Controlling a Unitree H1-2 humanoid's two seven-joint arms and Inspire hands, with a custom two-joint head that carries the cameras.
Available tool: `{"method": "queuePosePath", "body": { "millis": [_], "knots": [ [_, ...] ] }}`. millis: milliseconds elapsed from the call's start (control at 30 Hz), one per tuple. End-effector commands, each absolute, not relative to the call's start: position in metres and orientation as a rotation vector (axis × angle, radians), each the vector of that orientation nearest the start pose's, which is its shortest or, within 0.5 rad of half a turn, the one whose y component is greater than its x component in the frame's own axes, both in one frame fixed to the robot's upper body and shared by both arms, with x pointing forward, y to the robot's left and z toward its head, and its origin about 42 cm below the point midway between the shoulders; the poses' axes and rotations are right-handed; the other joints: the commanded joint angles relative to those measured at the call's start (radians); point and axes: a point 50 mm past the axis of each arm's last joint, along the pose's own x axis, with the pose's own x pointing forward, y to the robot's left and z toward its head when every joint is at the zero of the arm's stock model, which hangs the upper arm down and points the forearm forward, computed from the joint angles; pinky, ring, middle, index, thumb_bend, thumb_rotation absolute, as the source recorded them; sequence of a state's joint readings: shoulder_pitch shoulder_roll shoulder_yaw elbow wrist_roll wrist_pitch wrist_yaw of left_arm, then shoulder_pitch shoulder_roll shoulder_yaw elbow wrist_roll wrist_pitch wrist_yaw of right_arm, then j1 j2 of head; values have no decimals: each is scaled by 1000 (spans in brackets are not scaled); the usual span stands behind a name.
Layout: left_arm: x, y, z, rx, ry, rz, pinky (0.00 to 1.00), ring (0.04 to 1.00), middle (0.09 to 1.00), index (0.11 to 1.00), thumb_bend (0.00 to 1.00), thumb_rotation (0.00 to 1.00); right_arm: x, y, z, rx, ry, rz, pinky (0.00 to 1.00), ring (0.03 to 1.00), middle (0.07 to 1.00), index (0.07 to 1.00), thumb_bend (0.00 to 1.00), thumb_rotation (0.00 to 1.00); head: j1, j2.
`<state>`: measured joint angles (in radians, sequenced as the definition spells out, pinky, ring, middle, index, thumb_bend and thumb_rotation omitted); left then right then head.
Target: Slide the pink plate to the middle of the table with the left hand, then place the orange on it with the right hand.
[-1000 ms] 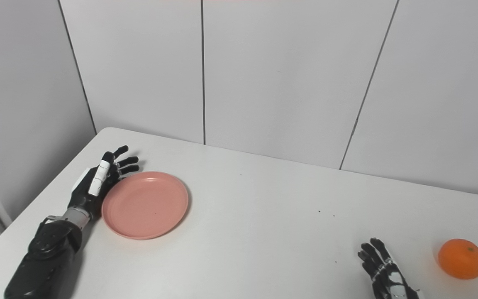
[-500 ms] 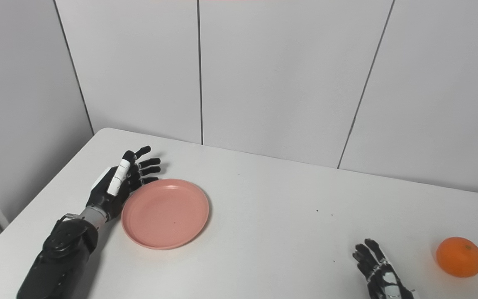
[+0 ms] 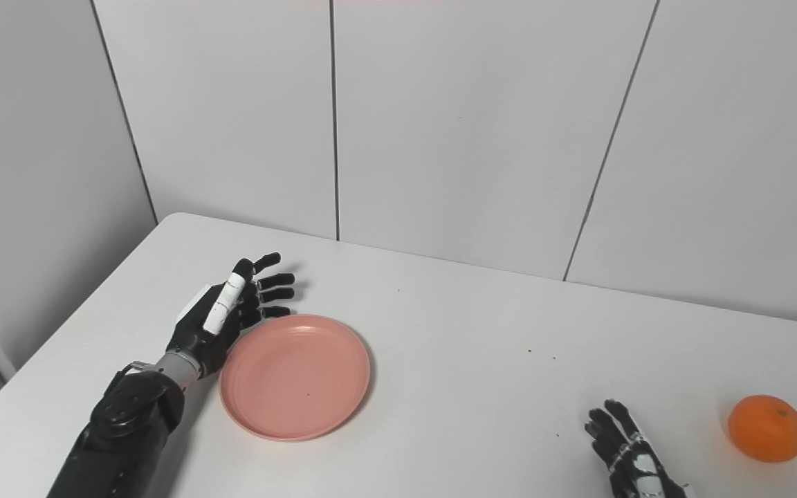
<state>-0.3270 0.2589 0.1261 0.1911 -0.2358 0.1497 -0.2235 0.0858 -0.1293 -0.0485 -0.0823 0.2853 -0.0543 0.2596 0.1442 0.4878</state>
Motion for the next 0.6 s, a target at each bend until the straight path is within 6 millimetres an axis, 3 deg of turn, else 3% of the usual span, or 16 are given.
{"method": "queuePosePath", "body": {
  "millis": [0, 567],
  "knots": [
    [393, 300, 175, 4, -60, -149, 669, 780, 794, 857, 1000, 873, 223, -245, 65, 204, 83, 172, 964, 898, 884, 907, 787, 898, 0, 0],
    [382, 282, 170, -64, -47, -208, 692, 792, 785, 898, 1000, 890, 223, -244, 68, 210, 75, 173, 966, 900, 886, 906, 794, 891, -5, 7]
  ]
}}
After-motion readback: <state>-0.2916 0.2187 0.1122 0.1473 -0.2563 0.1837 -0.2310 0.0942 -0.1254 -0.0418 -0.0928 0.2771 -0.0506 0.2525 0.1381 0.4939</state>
